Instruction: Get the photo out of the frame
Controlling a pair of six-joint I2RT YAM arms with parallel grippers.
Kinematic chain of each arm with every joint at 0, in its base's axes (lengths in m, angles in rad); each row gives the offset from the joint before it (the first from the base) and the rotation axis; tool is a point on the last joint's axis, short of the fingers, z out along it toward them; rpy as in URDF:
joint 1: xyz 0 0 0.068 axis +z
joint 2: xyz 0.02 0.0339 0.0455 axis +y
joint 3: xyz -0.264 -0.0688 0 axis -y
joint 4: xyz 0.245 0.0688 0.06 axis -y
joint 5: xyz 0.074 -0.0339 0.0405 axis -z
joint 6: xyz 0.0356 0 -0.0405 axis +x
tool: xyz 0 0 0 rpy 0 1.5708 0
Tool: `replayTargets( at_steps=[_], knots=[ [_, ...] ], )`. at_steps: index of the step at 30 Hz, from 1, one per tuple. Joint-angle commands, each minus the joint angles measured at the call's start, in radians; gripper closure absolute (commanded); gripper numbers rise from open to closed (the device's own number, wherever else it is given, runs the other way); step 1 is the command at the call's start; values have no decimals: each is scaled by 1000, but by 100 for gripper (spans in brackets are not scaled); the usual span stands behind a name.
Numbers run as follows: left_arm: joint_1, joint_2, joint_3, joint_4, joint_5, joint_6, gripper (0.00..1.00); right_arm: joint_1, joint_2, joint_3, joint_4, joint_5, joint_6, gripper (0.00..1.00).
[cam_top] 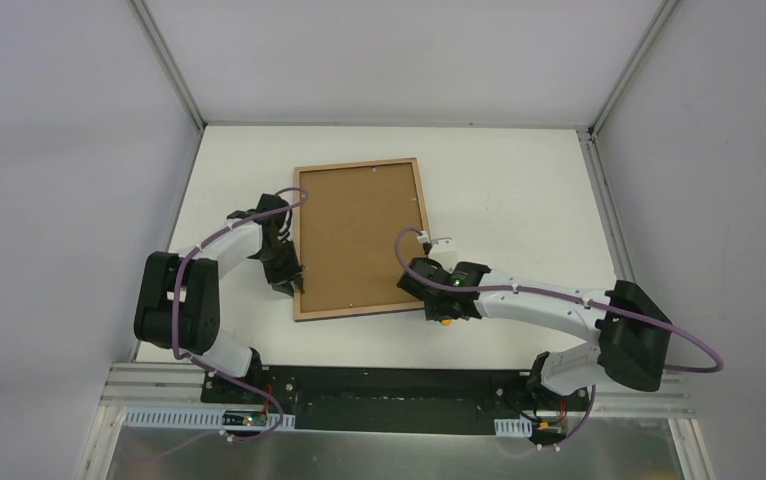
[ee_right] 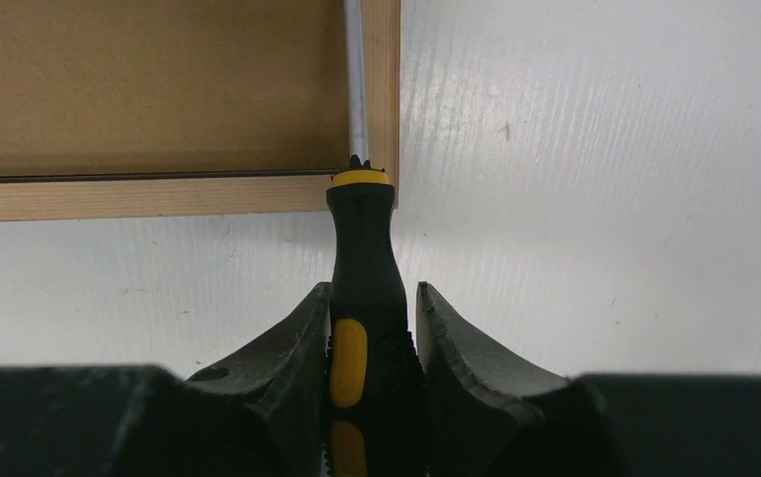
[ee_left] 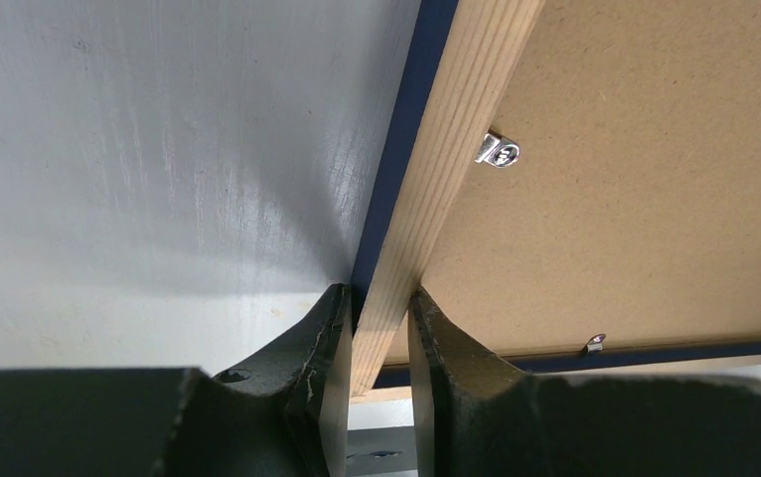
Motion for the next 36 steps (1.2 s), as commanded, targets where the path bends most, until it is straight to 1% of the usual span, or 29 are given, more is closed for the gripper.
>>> replayTargets(
  at_steps=[1, 3, 7, 11, 13, 18, 22, 25, 29, 36],
  knots=[
    [-1, 26, -2, -44, -26, -4, 94, -16, 18, 12, 57, 52, -50, 100],
    [-1, 37, 2, -57, -38, -3, 100, -37, 12, 4, 85, 37, -72, 100],
    [-1, 64, 7, -64, -35, 1, 100, -81, -2, -9, 150, -24, -150, 100],
    [-1, 61, 11, -65, -30, 7, 100, -126, 0, 1, 199, -148, -209, 100],
    [-1, 59, 10, -63, -23, 7, 100, -140, -3, 28, 188, -171, -223, 100],
    [-1, 40, 4, -63, -22, 4, 100, -203, -28, 142, 74, -148, -223, 100],
    [-2, 34, 2, -65, -10, 2, 100, -290, -34, 174, 73, -200, -249, 100],
    [-3, 32, 1, -65, -7, 1, 100, -338, 1, 199, 92, -236, -276, 100],
    [-10, 34, -3, -65, -6, -3, 100, -384, 86, 263, 102, -253, -307, 100],
    [-22, 36, -15, -65, -6, -13, 100, -419, 225, 393, 105, -272, -351, 100]
  ],
)
